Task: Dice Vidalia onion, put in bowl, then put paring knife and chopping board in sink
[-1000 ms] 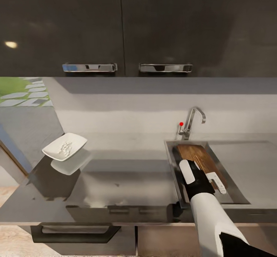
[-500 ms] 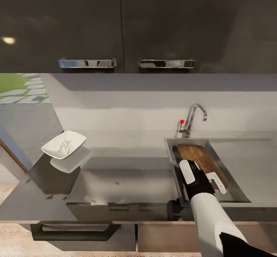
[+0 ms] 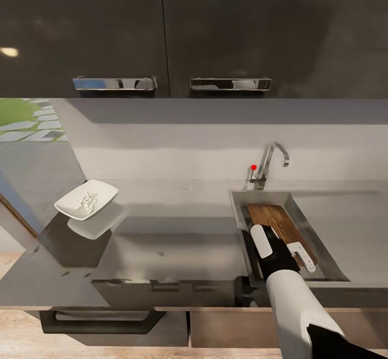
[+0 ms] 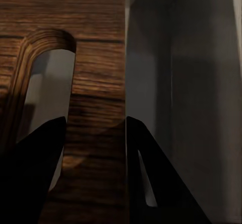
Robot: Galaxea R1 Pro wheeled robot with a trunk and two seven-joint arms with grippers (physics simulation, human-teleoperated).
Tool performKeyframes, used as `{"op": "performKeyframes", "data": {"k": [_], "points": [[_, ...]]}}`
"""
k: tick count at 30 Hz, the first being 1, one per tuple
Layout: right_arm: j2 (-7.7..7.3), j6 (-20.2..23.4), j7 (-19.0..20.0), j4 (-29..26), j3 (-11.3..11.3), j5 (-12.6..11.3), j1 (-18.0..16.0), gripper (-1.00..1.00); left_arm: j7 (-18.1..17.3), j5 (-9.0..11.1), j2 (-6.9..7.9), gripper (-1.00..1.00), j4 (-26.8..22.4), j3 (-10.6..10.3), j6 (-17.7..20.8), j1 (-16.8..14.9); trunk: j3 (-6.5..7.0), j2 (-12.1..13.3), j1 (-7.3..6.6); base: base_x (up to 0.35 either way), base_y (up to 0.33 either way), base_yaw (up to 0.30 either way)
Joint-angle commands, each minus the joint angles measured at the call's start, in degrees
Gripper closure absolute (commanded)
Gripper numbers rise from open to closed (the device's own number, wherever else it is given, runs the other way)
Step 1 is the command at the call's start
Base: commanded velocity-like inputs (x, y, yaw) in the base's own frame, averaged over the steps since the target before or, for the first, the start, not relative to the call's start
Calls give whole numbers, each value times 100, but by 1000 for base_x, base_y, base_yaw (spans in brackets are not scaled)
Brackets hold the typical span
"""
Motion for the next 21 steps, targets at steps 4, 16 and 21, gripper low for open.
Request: {"op": "performKeyframes", "data": {"k": [4, 16, 21], "points": [[4, -27, 0, -7, -7, -30, -5, 100, 16, 57, 3, -100, -10, -48, -9, 1, -11, -11, 3, 0, 0, 0], [4, -34, 1, -7, -13, 20, -5, 100, 16, 57, 8, -100, -10, -48, -9, 1, -21, -11, 3, 0, 0, 0], [4, -32, 0, -10, -22, 7, -5, 100, 16, 57, 9, -100, -10, -48, -9, 1, -51, -11, 3, 0, 0, 0]]}}
